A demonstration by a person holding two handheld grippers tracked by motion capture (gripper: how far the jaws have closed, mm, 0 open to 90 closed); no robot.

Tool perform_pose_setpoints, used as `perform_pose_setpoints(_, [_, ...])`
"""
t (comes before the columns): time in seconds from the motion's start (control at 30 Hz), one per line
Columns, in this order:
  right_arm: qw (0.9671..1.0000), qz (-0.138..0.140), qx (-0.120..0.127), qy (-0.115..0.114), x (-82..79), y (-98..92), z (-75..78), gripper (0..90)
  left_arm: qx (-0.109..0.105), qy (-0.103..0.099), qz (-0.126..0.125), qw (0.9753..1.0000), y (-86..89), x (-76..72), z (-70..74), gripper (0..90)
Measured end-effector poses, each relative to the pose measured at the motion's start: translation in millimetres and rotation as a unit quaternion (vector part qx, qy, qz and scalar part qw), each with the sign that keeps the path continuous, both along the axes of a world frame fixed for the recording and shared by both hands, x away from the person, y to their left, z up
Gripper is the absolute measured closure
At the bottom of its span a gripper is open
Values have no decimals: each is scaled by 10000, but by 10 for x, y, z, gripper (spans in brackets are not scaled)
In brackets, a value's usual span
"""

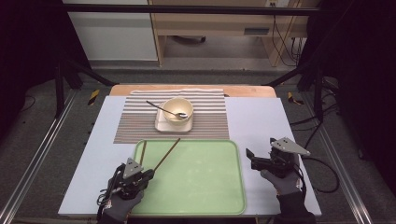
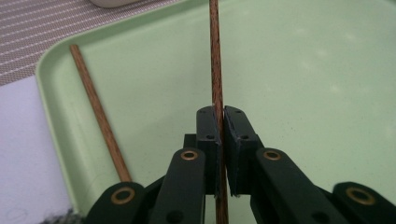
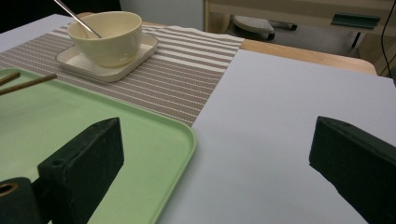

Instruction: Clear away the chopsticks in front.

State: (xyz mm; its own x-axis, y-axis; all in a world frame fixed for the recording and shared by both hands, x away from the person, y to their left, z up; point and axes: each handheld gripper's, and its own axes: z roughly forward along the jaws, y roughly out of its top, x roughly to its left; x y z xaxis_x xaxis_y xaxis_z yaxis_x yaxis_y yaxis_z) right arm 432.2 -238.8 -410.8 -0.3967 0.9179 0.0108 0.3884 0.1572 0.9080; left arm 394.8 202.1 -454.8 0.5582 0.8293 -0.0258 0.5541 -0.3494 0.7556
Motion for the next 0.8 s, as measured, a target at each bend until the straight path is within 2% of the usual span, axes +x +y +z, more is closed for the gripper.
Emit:
perform_pose_setpoints(0.27, [10000,10,-26,18,4,10,-5,33,99,178,-78,9998,-67,15,-102,848])
perform_pose_setpoints(0.5, [10000,10,-50,28,5,14,-6,33,280,301,-191,9990,-120,16,-163,847])
perform_pose_setpoints(0.8, [10000,8,-50,48,6,17,-8,33,361,267,-247,9987,-154,-5,-166,806])
